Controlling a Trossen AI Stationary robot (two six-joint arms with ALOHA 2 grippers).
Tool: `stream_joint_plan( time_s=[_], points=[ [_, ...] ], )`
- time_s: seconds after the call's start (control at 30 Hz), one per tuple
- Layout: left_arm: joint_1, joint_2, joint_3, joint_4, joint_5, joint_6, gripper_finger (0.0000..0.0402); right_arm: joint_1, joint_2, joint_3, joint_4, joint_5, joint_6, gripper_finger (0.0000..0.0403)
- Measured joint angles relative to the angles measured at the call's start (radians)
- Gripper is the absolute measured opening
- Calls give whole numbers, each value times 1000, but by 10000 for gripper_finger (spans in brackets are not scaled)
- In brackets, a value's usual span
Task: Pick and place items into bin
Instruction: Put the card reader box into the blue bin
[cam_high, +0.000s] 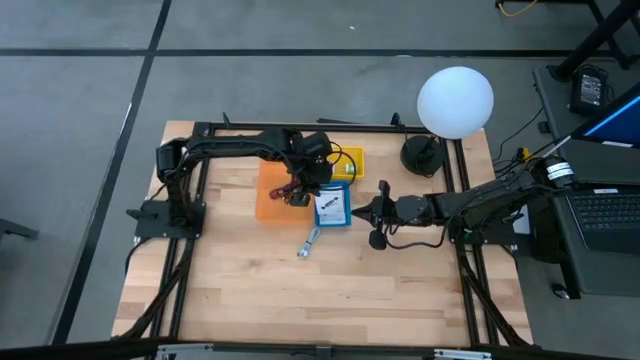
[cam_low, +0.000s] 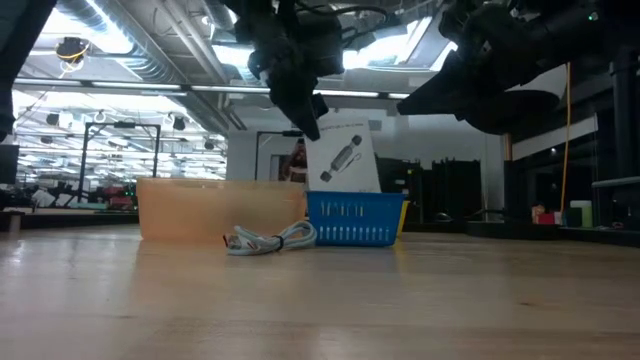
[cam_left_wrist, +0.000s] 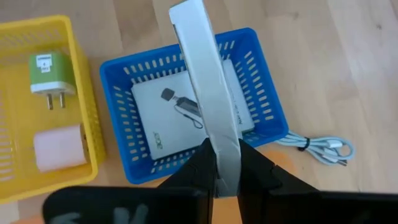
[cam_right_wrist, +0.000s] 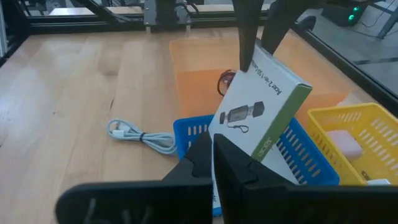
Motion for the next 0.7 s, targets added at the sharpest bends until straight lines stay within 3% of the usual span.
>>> stream_joint_plan(
  time_s=[0.7],
  points=[
    [-18,22,-6,0,20,-3,32,0,0,0,-1,0,1,0]
  ],
)
